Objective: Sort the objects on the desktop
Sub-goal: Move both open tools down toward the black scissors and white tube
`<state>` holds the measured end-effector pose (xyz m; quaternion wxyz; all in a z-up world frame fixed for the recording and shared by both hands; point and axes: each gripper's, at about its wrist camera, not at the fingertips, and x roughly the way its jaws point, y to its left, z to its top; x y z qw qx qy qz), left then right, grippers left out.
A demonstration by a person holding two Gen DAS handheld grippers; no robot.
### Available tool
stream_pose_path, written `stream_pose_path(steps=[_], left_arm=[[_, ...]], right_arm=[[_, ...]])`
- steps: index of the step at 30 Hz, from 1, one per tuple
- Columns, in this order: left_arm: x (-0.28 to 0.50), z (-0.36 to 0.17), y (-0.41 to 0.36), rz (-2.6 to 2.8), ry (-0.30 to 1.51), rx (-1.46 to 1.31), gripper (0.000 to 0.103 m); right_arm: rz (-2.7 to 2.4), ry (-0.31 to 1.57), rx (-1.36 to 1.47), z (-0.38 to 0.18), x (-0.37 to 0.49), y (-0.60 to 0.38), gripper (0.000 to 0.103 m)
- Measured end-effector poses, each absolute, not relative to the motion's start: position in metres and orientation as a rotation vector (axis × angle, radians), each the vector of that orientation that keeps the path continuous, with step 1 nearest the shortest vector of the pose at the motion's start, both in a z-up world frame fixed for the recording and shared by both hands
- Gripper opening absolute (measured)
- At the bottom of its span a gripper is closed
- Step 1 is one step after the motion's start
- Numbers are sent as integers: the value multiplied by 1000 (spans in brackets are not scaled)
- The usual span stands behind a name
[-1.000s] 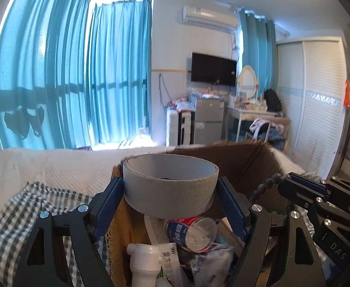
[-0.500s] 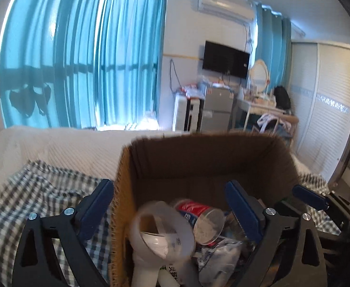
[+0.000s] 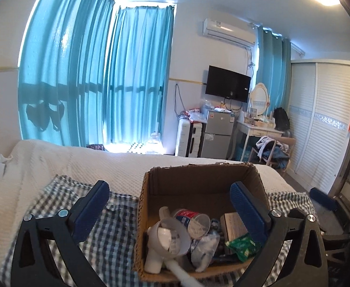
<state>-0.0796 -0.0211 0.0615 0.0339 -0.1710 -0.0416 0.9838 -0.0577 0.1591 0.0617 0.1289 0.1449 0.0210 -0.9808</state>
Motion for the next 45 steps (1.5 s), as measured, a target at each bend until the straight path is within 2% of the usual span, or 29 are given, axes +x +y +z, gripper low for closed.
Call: stream_pose_path(steps=[3, 12, 17, 24, 28, 32, 34, 36, 39, 45], left_arm=[[-64, 62, -25, 3045, -113, -528, 103], [-35, 64, -33, 3064, -157, -532, 103], [-24, 58, -29, 3048, -157, -531, 103], [-18, 27, -15, 3026, -93, -601, 103], [-23, -1, -5, 3029, -46, -692, 103], [-28, -29, 0, 3016, -37, -765, 96], [-34, -46, 4, 2984, -19, -824, 94], [-39, -60, 7, 2966, -4, -858, 88], [-48, -83, 11, 2920, -11, -947, 81], [-68, -116, 19, 2853, -49, -1067, 75]], right_arm=[[-2853, 88, 419, 63, -45, 157, 103], [-2863, 96, 376, 61, -11, 155, 103], [-2835, 60, 448, 51, -3, 161, 103], [-2819, 76, 540, 17, 3, 167, 103], [-2794, 67, 617, -3, -5, 167, 96], [-2770, 82, 678, -24, -13, 162, 93], [-2752, 83, 724, -36, -19, 160, 84], [-2736, 101, 767, -47, -26, 157, 80], [-2711, 99, 830, -65, -34, 158, 80], [-2663, 81, 952, -99, -52, 156, 79]])
